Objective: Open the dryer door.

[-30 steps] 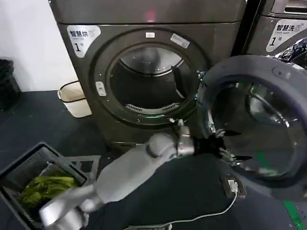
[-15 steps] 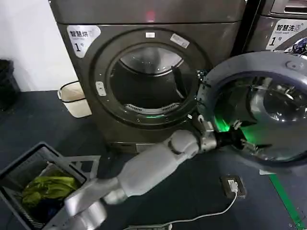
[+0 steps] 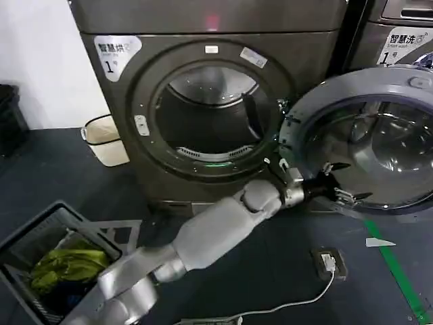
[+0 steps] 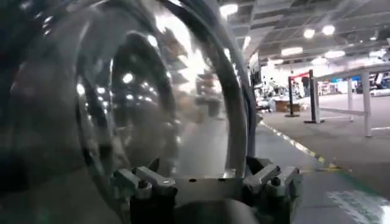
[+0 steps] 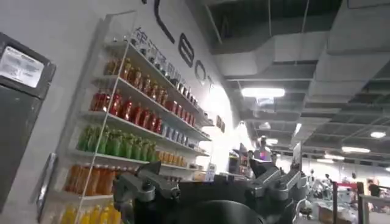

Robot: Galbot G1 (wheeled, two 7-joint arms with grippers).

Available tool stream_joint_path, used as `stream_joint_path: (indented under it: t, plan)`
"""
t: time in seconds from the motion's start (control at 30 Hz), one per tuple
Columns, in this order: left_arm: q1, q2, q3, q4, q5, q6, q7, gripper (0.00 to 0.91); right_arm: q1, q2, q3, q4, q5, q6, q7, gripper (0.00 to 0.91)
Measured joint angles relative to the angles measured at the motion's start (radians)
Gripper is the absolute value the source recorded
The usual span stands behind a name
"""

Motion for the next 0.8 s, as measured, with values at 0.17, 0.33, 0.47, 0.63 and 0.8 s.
stream_joint_path:
  t: [0.17, 0.33, 0.47, 0.63, 0.8]
  plan:
    - [-0.001, 0.0, 0.0, 0.016, 0.008, -0.023, -0.013, 0.907, 0.001, -0.002, 0.0, 0.001, 0.0, 0.0, -0.004, 0.907]
    - [0.001, 0.0, 0.008, 0.041, 0.022, -0.066, -0.035, 0.907, 0.001, -0.004, 0.0, -0.001, 0.002, 0.003, -0.007, 0.907]
    - [-0.001, 0.0, 0.015, 0.042, 0.017, -0.084, -0.038, 0.907, 0.001, -0.008, 0.003, -0.002, 0.004, 0.003, -0.009, 0.907]
    - [0.0, 0.0, 0.03, 0.011, -0.016, -0.106, -0.045, 0.907, -0.003, -0.015, 0.013, -0.002, 0.018, 0.001, -0.01, 0.907]
    - [0.004, 0.0, 0.052, -0.055, -0.073, -0.164, -0.046, 0.907, -0.002, -0.024, 0.023, -0.011, 0.023, 0.002, -0.014, 0.907]
